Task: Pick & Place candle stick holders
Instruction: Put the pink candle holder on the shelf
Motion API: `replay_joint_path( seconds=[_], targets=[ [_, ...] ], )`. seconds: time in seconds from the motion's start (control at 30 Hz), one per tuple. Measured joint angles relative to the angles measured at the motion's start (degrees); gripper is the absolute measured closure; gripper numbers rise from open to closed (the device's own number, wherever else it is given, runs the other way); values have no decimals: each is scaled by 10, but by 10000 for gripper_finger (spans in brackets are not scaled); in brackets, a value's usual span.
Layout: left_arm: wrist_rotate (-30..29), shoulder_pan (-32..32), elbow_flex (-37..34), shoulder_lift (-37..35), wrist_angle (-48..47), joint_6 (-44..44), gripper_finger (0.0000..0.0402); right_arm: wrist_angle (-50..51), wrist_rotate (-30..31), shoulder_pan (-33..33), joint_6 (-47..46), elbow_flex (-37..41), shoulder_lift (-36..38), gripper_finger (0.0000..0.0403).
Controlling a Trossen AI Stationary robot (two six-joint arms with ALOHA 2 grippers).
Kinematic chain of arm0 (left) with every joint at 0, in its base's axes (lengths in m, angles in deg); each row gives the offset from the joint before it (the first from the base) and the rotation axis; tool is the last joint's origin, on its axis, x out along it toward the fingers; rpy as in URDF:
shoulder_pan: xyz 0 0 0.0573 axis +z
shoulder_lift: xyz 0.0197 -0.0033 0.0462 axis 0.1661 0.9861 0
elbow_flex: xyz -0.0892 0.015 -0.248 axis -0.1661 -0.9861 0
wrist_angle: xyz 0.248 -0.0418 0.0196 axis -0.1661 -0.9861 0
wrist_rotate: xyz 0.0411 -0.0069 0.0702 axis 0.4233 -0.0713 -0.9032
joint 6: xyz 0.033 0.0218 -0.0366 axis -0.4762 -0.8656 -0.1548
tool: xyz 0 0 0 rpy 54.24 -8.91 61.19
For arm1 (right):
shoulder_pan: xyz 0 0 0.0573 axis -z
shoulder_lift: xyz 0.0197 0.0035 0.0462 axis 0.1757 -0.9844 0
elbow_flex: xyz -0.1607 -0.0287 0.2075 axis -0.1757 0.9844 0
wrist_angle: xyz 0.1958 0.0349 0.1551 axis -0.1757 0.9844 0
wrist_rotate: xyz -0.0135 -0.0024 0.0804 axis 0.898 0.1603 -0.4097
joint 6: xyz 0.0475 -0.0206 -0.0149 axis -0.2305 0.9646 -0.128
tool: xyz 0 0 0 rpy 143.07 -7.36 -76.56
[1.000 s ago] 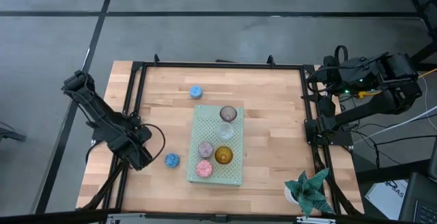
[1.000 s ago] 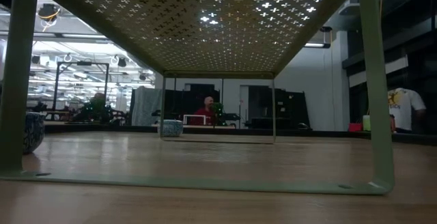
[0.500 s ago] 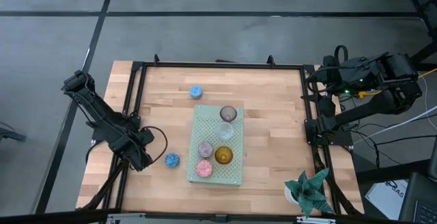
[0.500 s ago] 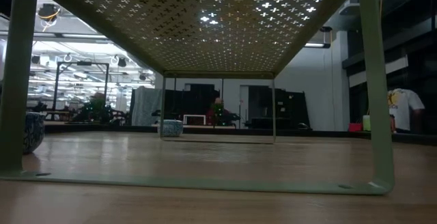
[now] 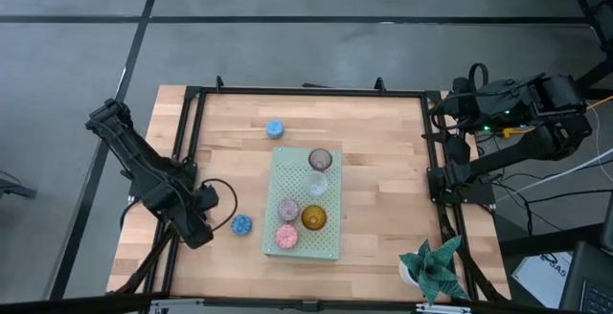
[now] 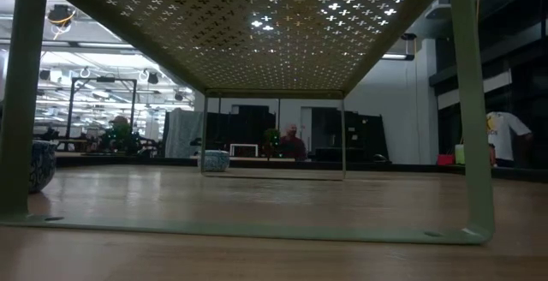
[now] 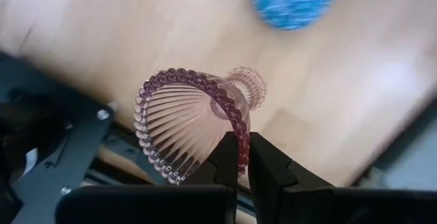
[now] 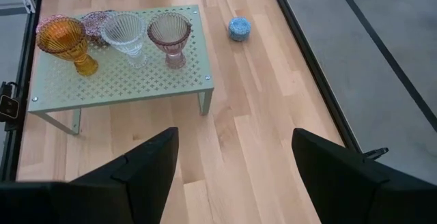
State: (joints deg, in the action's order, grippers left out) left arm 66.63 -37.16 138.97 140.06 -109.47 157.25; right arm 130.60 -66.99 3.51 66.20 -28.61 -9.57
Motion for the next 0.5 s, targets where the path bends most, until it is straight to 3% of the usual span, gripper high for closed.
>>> replay_joint_path(
  seconds=[0.3,0.5],
  targets=[
    [-2,8,130,21,-41,-90,392,0,0,0,-2,0,0,114],
    [-3,39,218,76,-53,-242,392,0,0,0,-2,0,0,114]
  ],
)
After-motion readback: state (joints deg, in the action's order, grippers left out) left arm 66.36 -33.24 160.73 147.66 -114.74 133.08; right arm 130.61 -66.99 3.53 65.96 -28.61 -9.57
